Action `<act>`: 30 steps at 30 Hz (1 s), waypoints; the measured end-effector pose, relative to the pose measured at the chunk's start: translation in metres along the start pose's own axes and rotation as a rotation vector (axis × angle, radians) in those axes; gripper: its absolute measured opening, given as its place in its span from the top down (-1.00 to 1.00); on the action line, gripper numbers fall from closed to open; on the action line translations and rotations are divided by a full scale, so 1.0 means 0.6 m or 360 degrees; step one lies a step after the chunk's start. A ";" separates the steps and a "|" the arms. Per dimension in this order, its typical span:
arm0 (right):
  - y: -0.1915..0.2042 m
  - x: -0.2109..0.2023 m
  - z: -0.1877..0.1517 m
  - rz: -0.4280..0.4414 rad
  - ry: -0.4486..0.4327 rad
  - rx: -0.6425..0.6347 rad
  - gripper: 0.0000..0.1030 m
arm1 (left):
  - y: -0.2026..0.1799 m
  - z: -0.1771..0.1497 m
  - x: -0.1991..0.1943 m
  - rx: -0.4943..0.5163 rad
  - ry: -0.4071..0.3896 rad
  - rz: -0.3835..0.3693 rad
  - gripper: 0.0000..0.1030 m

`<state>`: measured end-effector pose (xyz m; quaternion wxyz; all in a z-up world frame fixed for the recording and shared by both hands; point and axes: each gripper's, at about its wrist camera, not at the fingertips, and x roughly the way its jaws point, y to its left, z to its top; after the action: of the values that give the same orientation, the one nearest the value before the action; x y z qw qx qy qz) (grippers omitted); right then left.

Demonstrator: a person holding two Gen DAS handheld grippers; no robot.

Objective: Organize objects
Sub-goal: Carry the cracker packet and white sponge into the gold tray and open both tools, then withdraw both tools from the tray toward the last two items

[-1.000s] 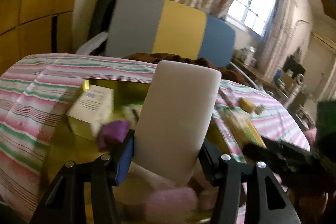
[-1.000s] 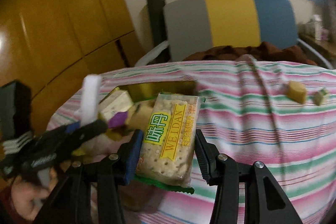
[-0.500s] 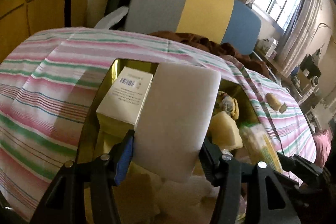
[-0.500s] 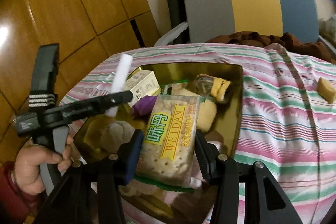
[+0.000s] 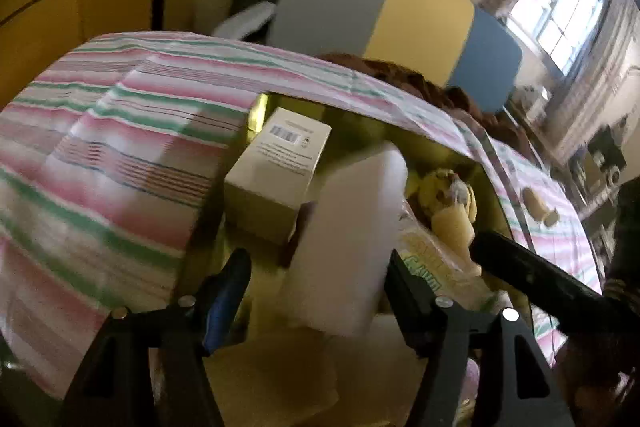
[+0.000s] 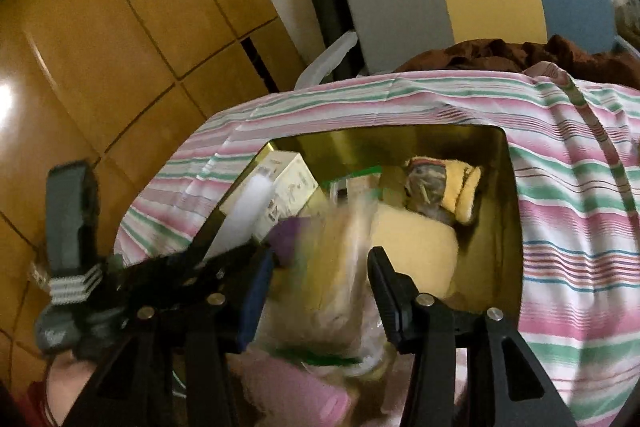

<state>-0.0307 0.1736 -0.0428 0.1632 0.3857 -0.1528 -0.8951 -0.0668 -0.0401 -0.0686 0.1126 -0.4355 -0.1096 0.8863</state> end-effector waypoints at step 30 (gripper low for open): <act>-0.045 -0.144 -0.034 -0.0083 -0.0248 -0.0042 -0.21 | -0.010 -0.007 -0.028 -0.0105 -0.0107 0.0198 -0.42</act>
<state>0.0356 0.2302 -0.0116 0.1327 0.3165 -0.1431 -0.9283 -0.0528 -0.0388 -0.0567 0.0392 -0.4149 -0.1153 0.9017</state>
